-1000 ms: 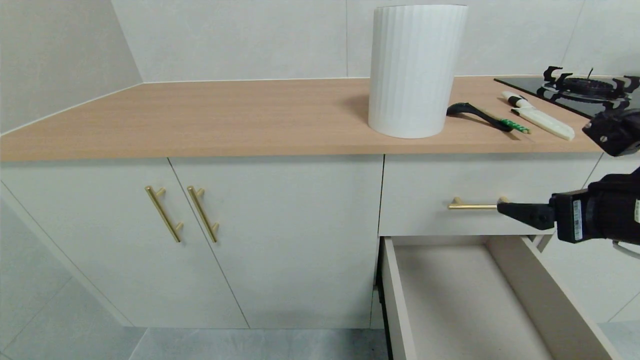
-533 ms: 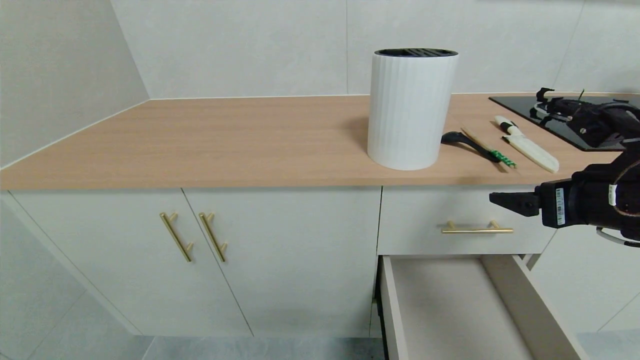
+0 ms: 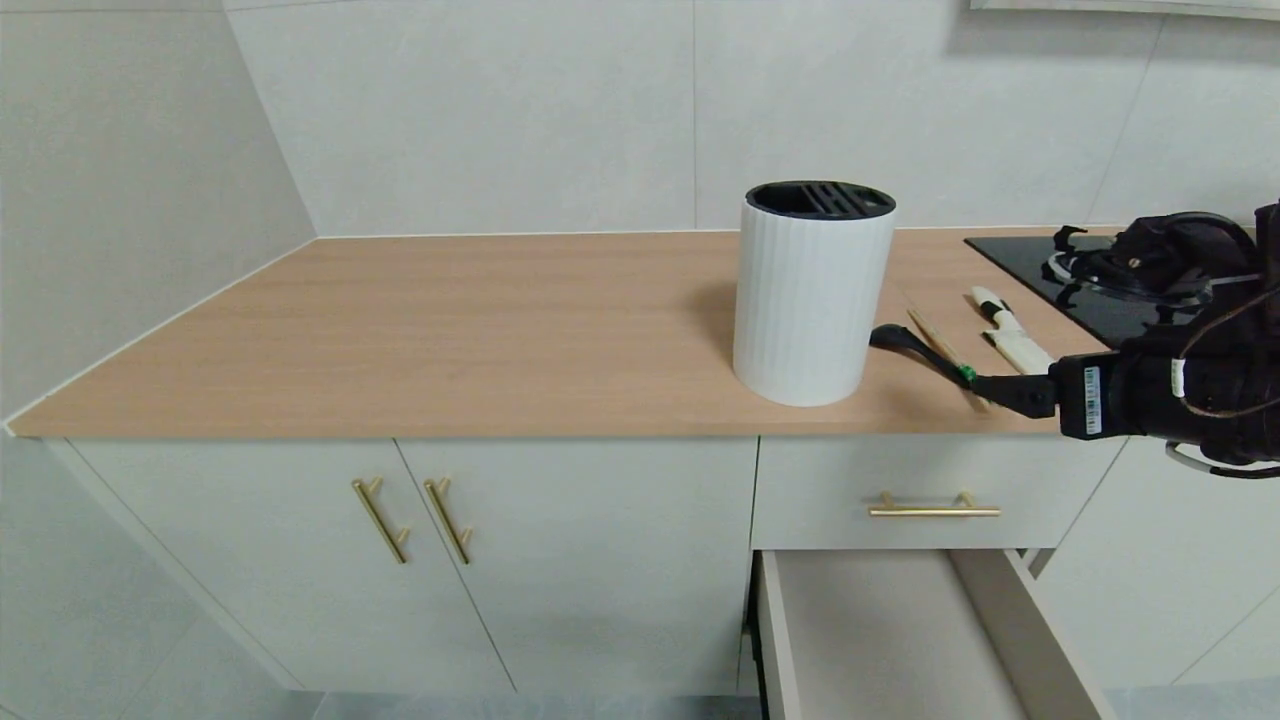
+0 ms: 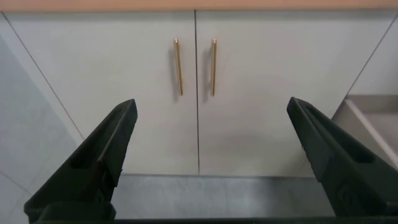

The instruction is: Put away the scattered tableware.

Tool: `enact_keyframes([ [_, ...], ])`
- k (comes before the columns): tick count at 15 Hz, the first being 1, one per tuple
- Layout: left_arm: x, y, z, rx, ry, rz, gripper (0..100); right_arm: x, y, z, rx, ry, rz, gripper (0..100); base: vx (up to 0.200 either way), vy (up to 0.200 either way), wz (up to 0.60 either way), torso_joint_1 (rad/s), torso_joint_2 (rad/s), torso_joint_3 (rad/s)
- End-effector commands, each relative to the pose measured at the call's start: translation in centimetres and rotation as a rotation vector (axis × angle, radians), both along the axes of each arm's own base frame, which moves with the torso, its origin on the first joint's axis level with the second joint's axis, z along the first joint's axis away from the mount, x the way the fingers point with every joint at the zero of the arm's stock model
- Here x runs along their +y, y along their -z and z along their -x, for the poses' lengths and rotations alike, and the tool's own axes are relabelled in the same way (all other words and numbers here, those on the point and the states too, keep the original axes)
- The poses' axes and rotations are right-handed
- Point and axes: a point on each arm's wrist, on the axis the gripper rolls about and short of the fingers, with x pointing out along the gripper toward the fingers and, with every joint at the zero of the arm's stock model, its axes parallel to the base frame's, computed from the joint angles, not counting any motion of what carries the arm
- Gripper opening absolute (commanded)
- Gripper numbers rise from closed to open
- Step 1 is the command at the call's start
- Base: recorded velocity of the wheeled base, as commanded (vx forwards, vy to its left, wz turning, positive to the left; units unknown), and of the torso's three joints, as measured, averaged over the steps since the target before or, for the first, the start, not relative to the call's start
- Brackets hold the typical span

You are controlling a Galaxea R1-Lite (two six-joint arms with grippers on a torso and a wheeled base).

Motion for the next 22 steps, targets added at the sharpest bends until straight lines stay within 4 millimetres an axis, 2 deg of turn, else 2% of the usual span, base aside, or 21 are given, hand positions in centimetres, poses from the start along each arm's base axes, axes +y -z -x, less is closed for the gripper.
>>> enact_keyframes([
  [1,0.0,0.0,0.0,0.002,0.0,0.0,100,-0.2,0.6,-0.8,0.017,0.019,0.005,100,0.0,0.0,0.0,0.154,-0.36,-0.207],
  [4,0.0,0.0,0.0,0.002,0.0,0.0,100,0.0,1.4,-1.8,0.047,0.033,0.018,100,0.0,0.0,0.0,0.058,-0.14,-0.079],
  [9,0.0,0.0,0.0,0.002,0.0,0.0,100,-0.2,4.2,-5.7,0.04,0.138,0.045,100,0.0,0.0,0.0,0.0,0.0,0.0],
  [15,0.0,0.0,0.0,0.002,0.0,0.0,100,-0.1,6.9,-8.3,0.061,0.167,0.056,100,0.0,0.0,0.0,0.0,0.0,0.0],
  [18,0.0,0.0,0.0,0.002,0.0,0.0,100,0.0,7.6,-9.1,0.057,0.19,0.062,100,0.0,0.0,0.0,0.0,0.0,0.0],
  [22,0.0,0.0,0.0,0.004,0.0,0.0,100,0.0,7.6,-9.2,0.056,0.199,0.039,100,0.0,0.0,0.0,0.0,0.0,0.0],
])
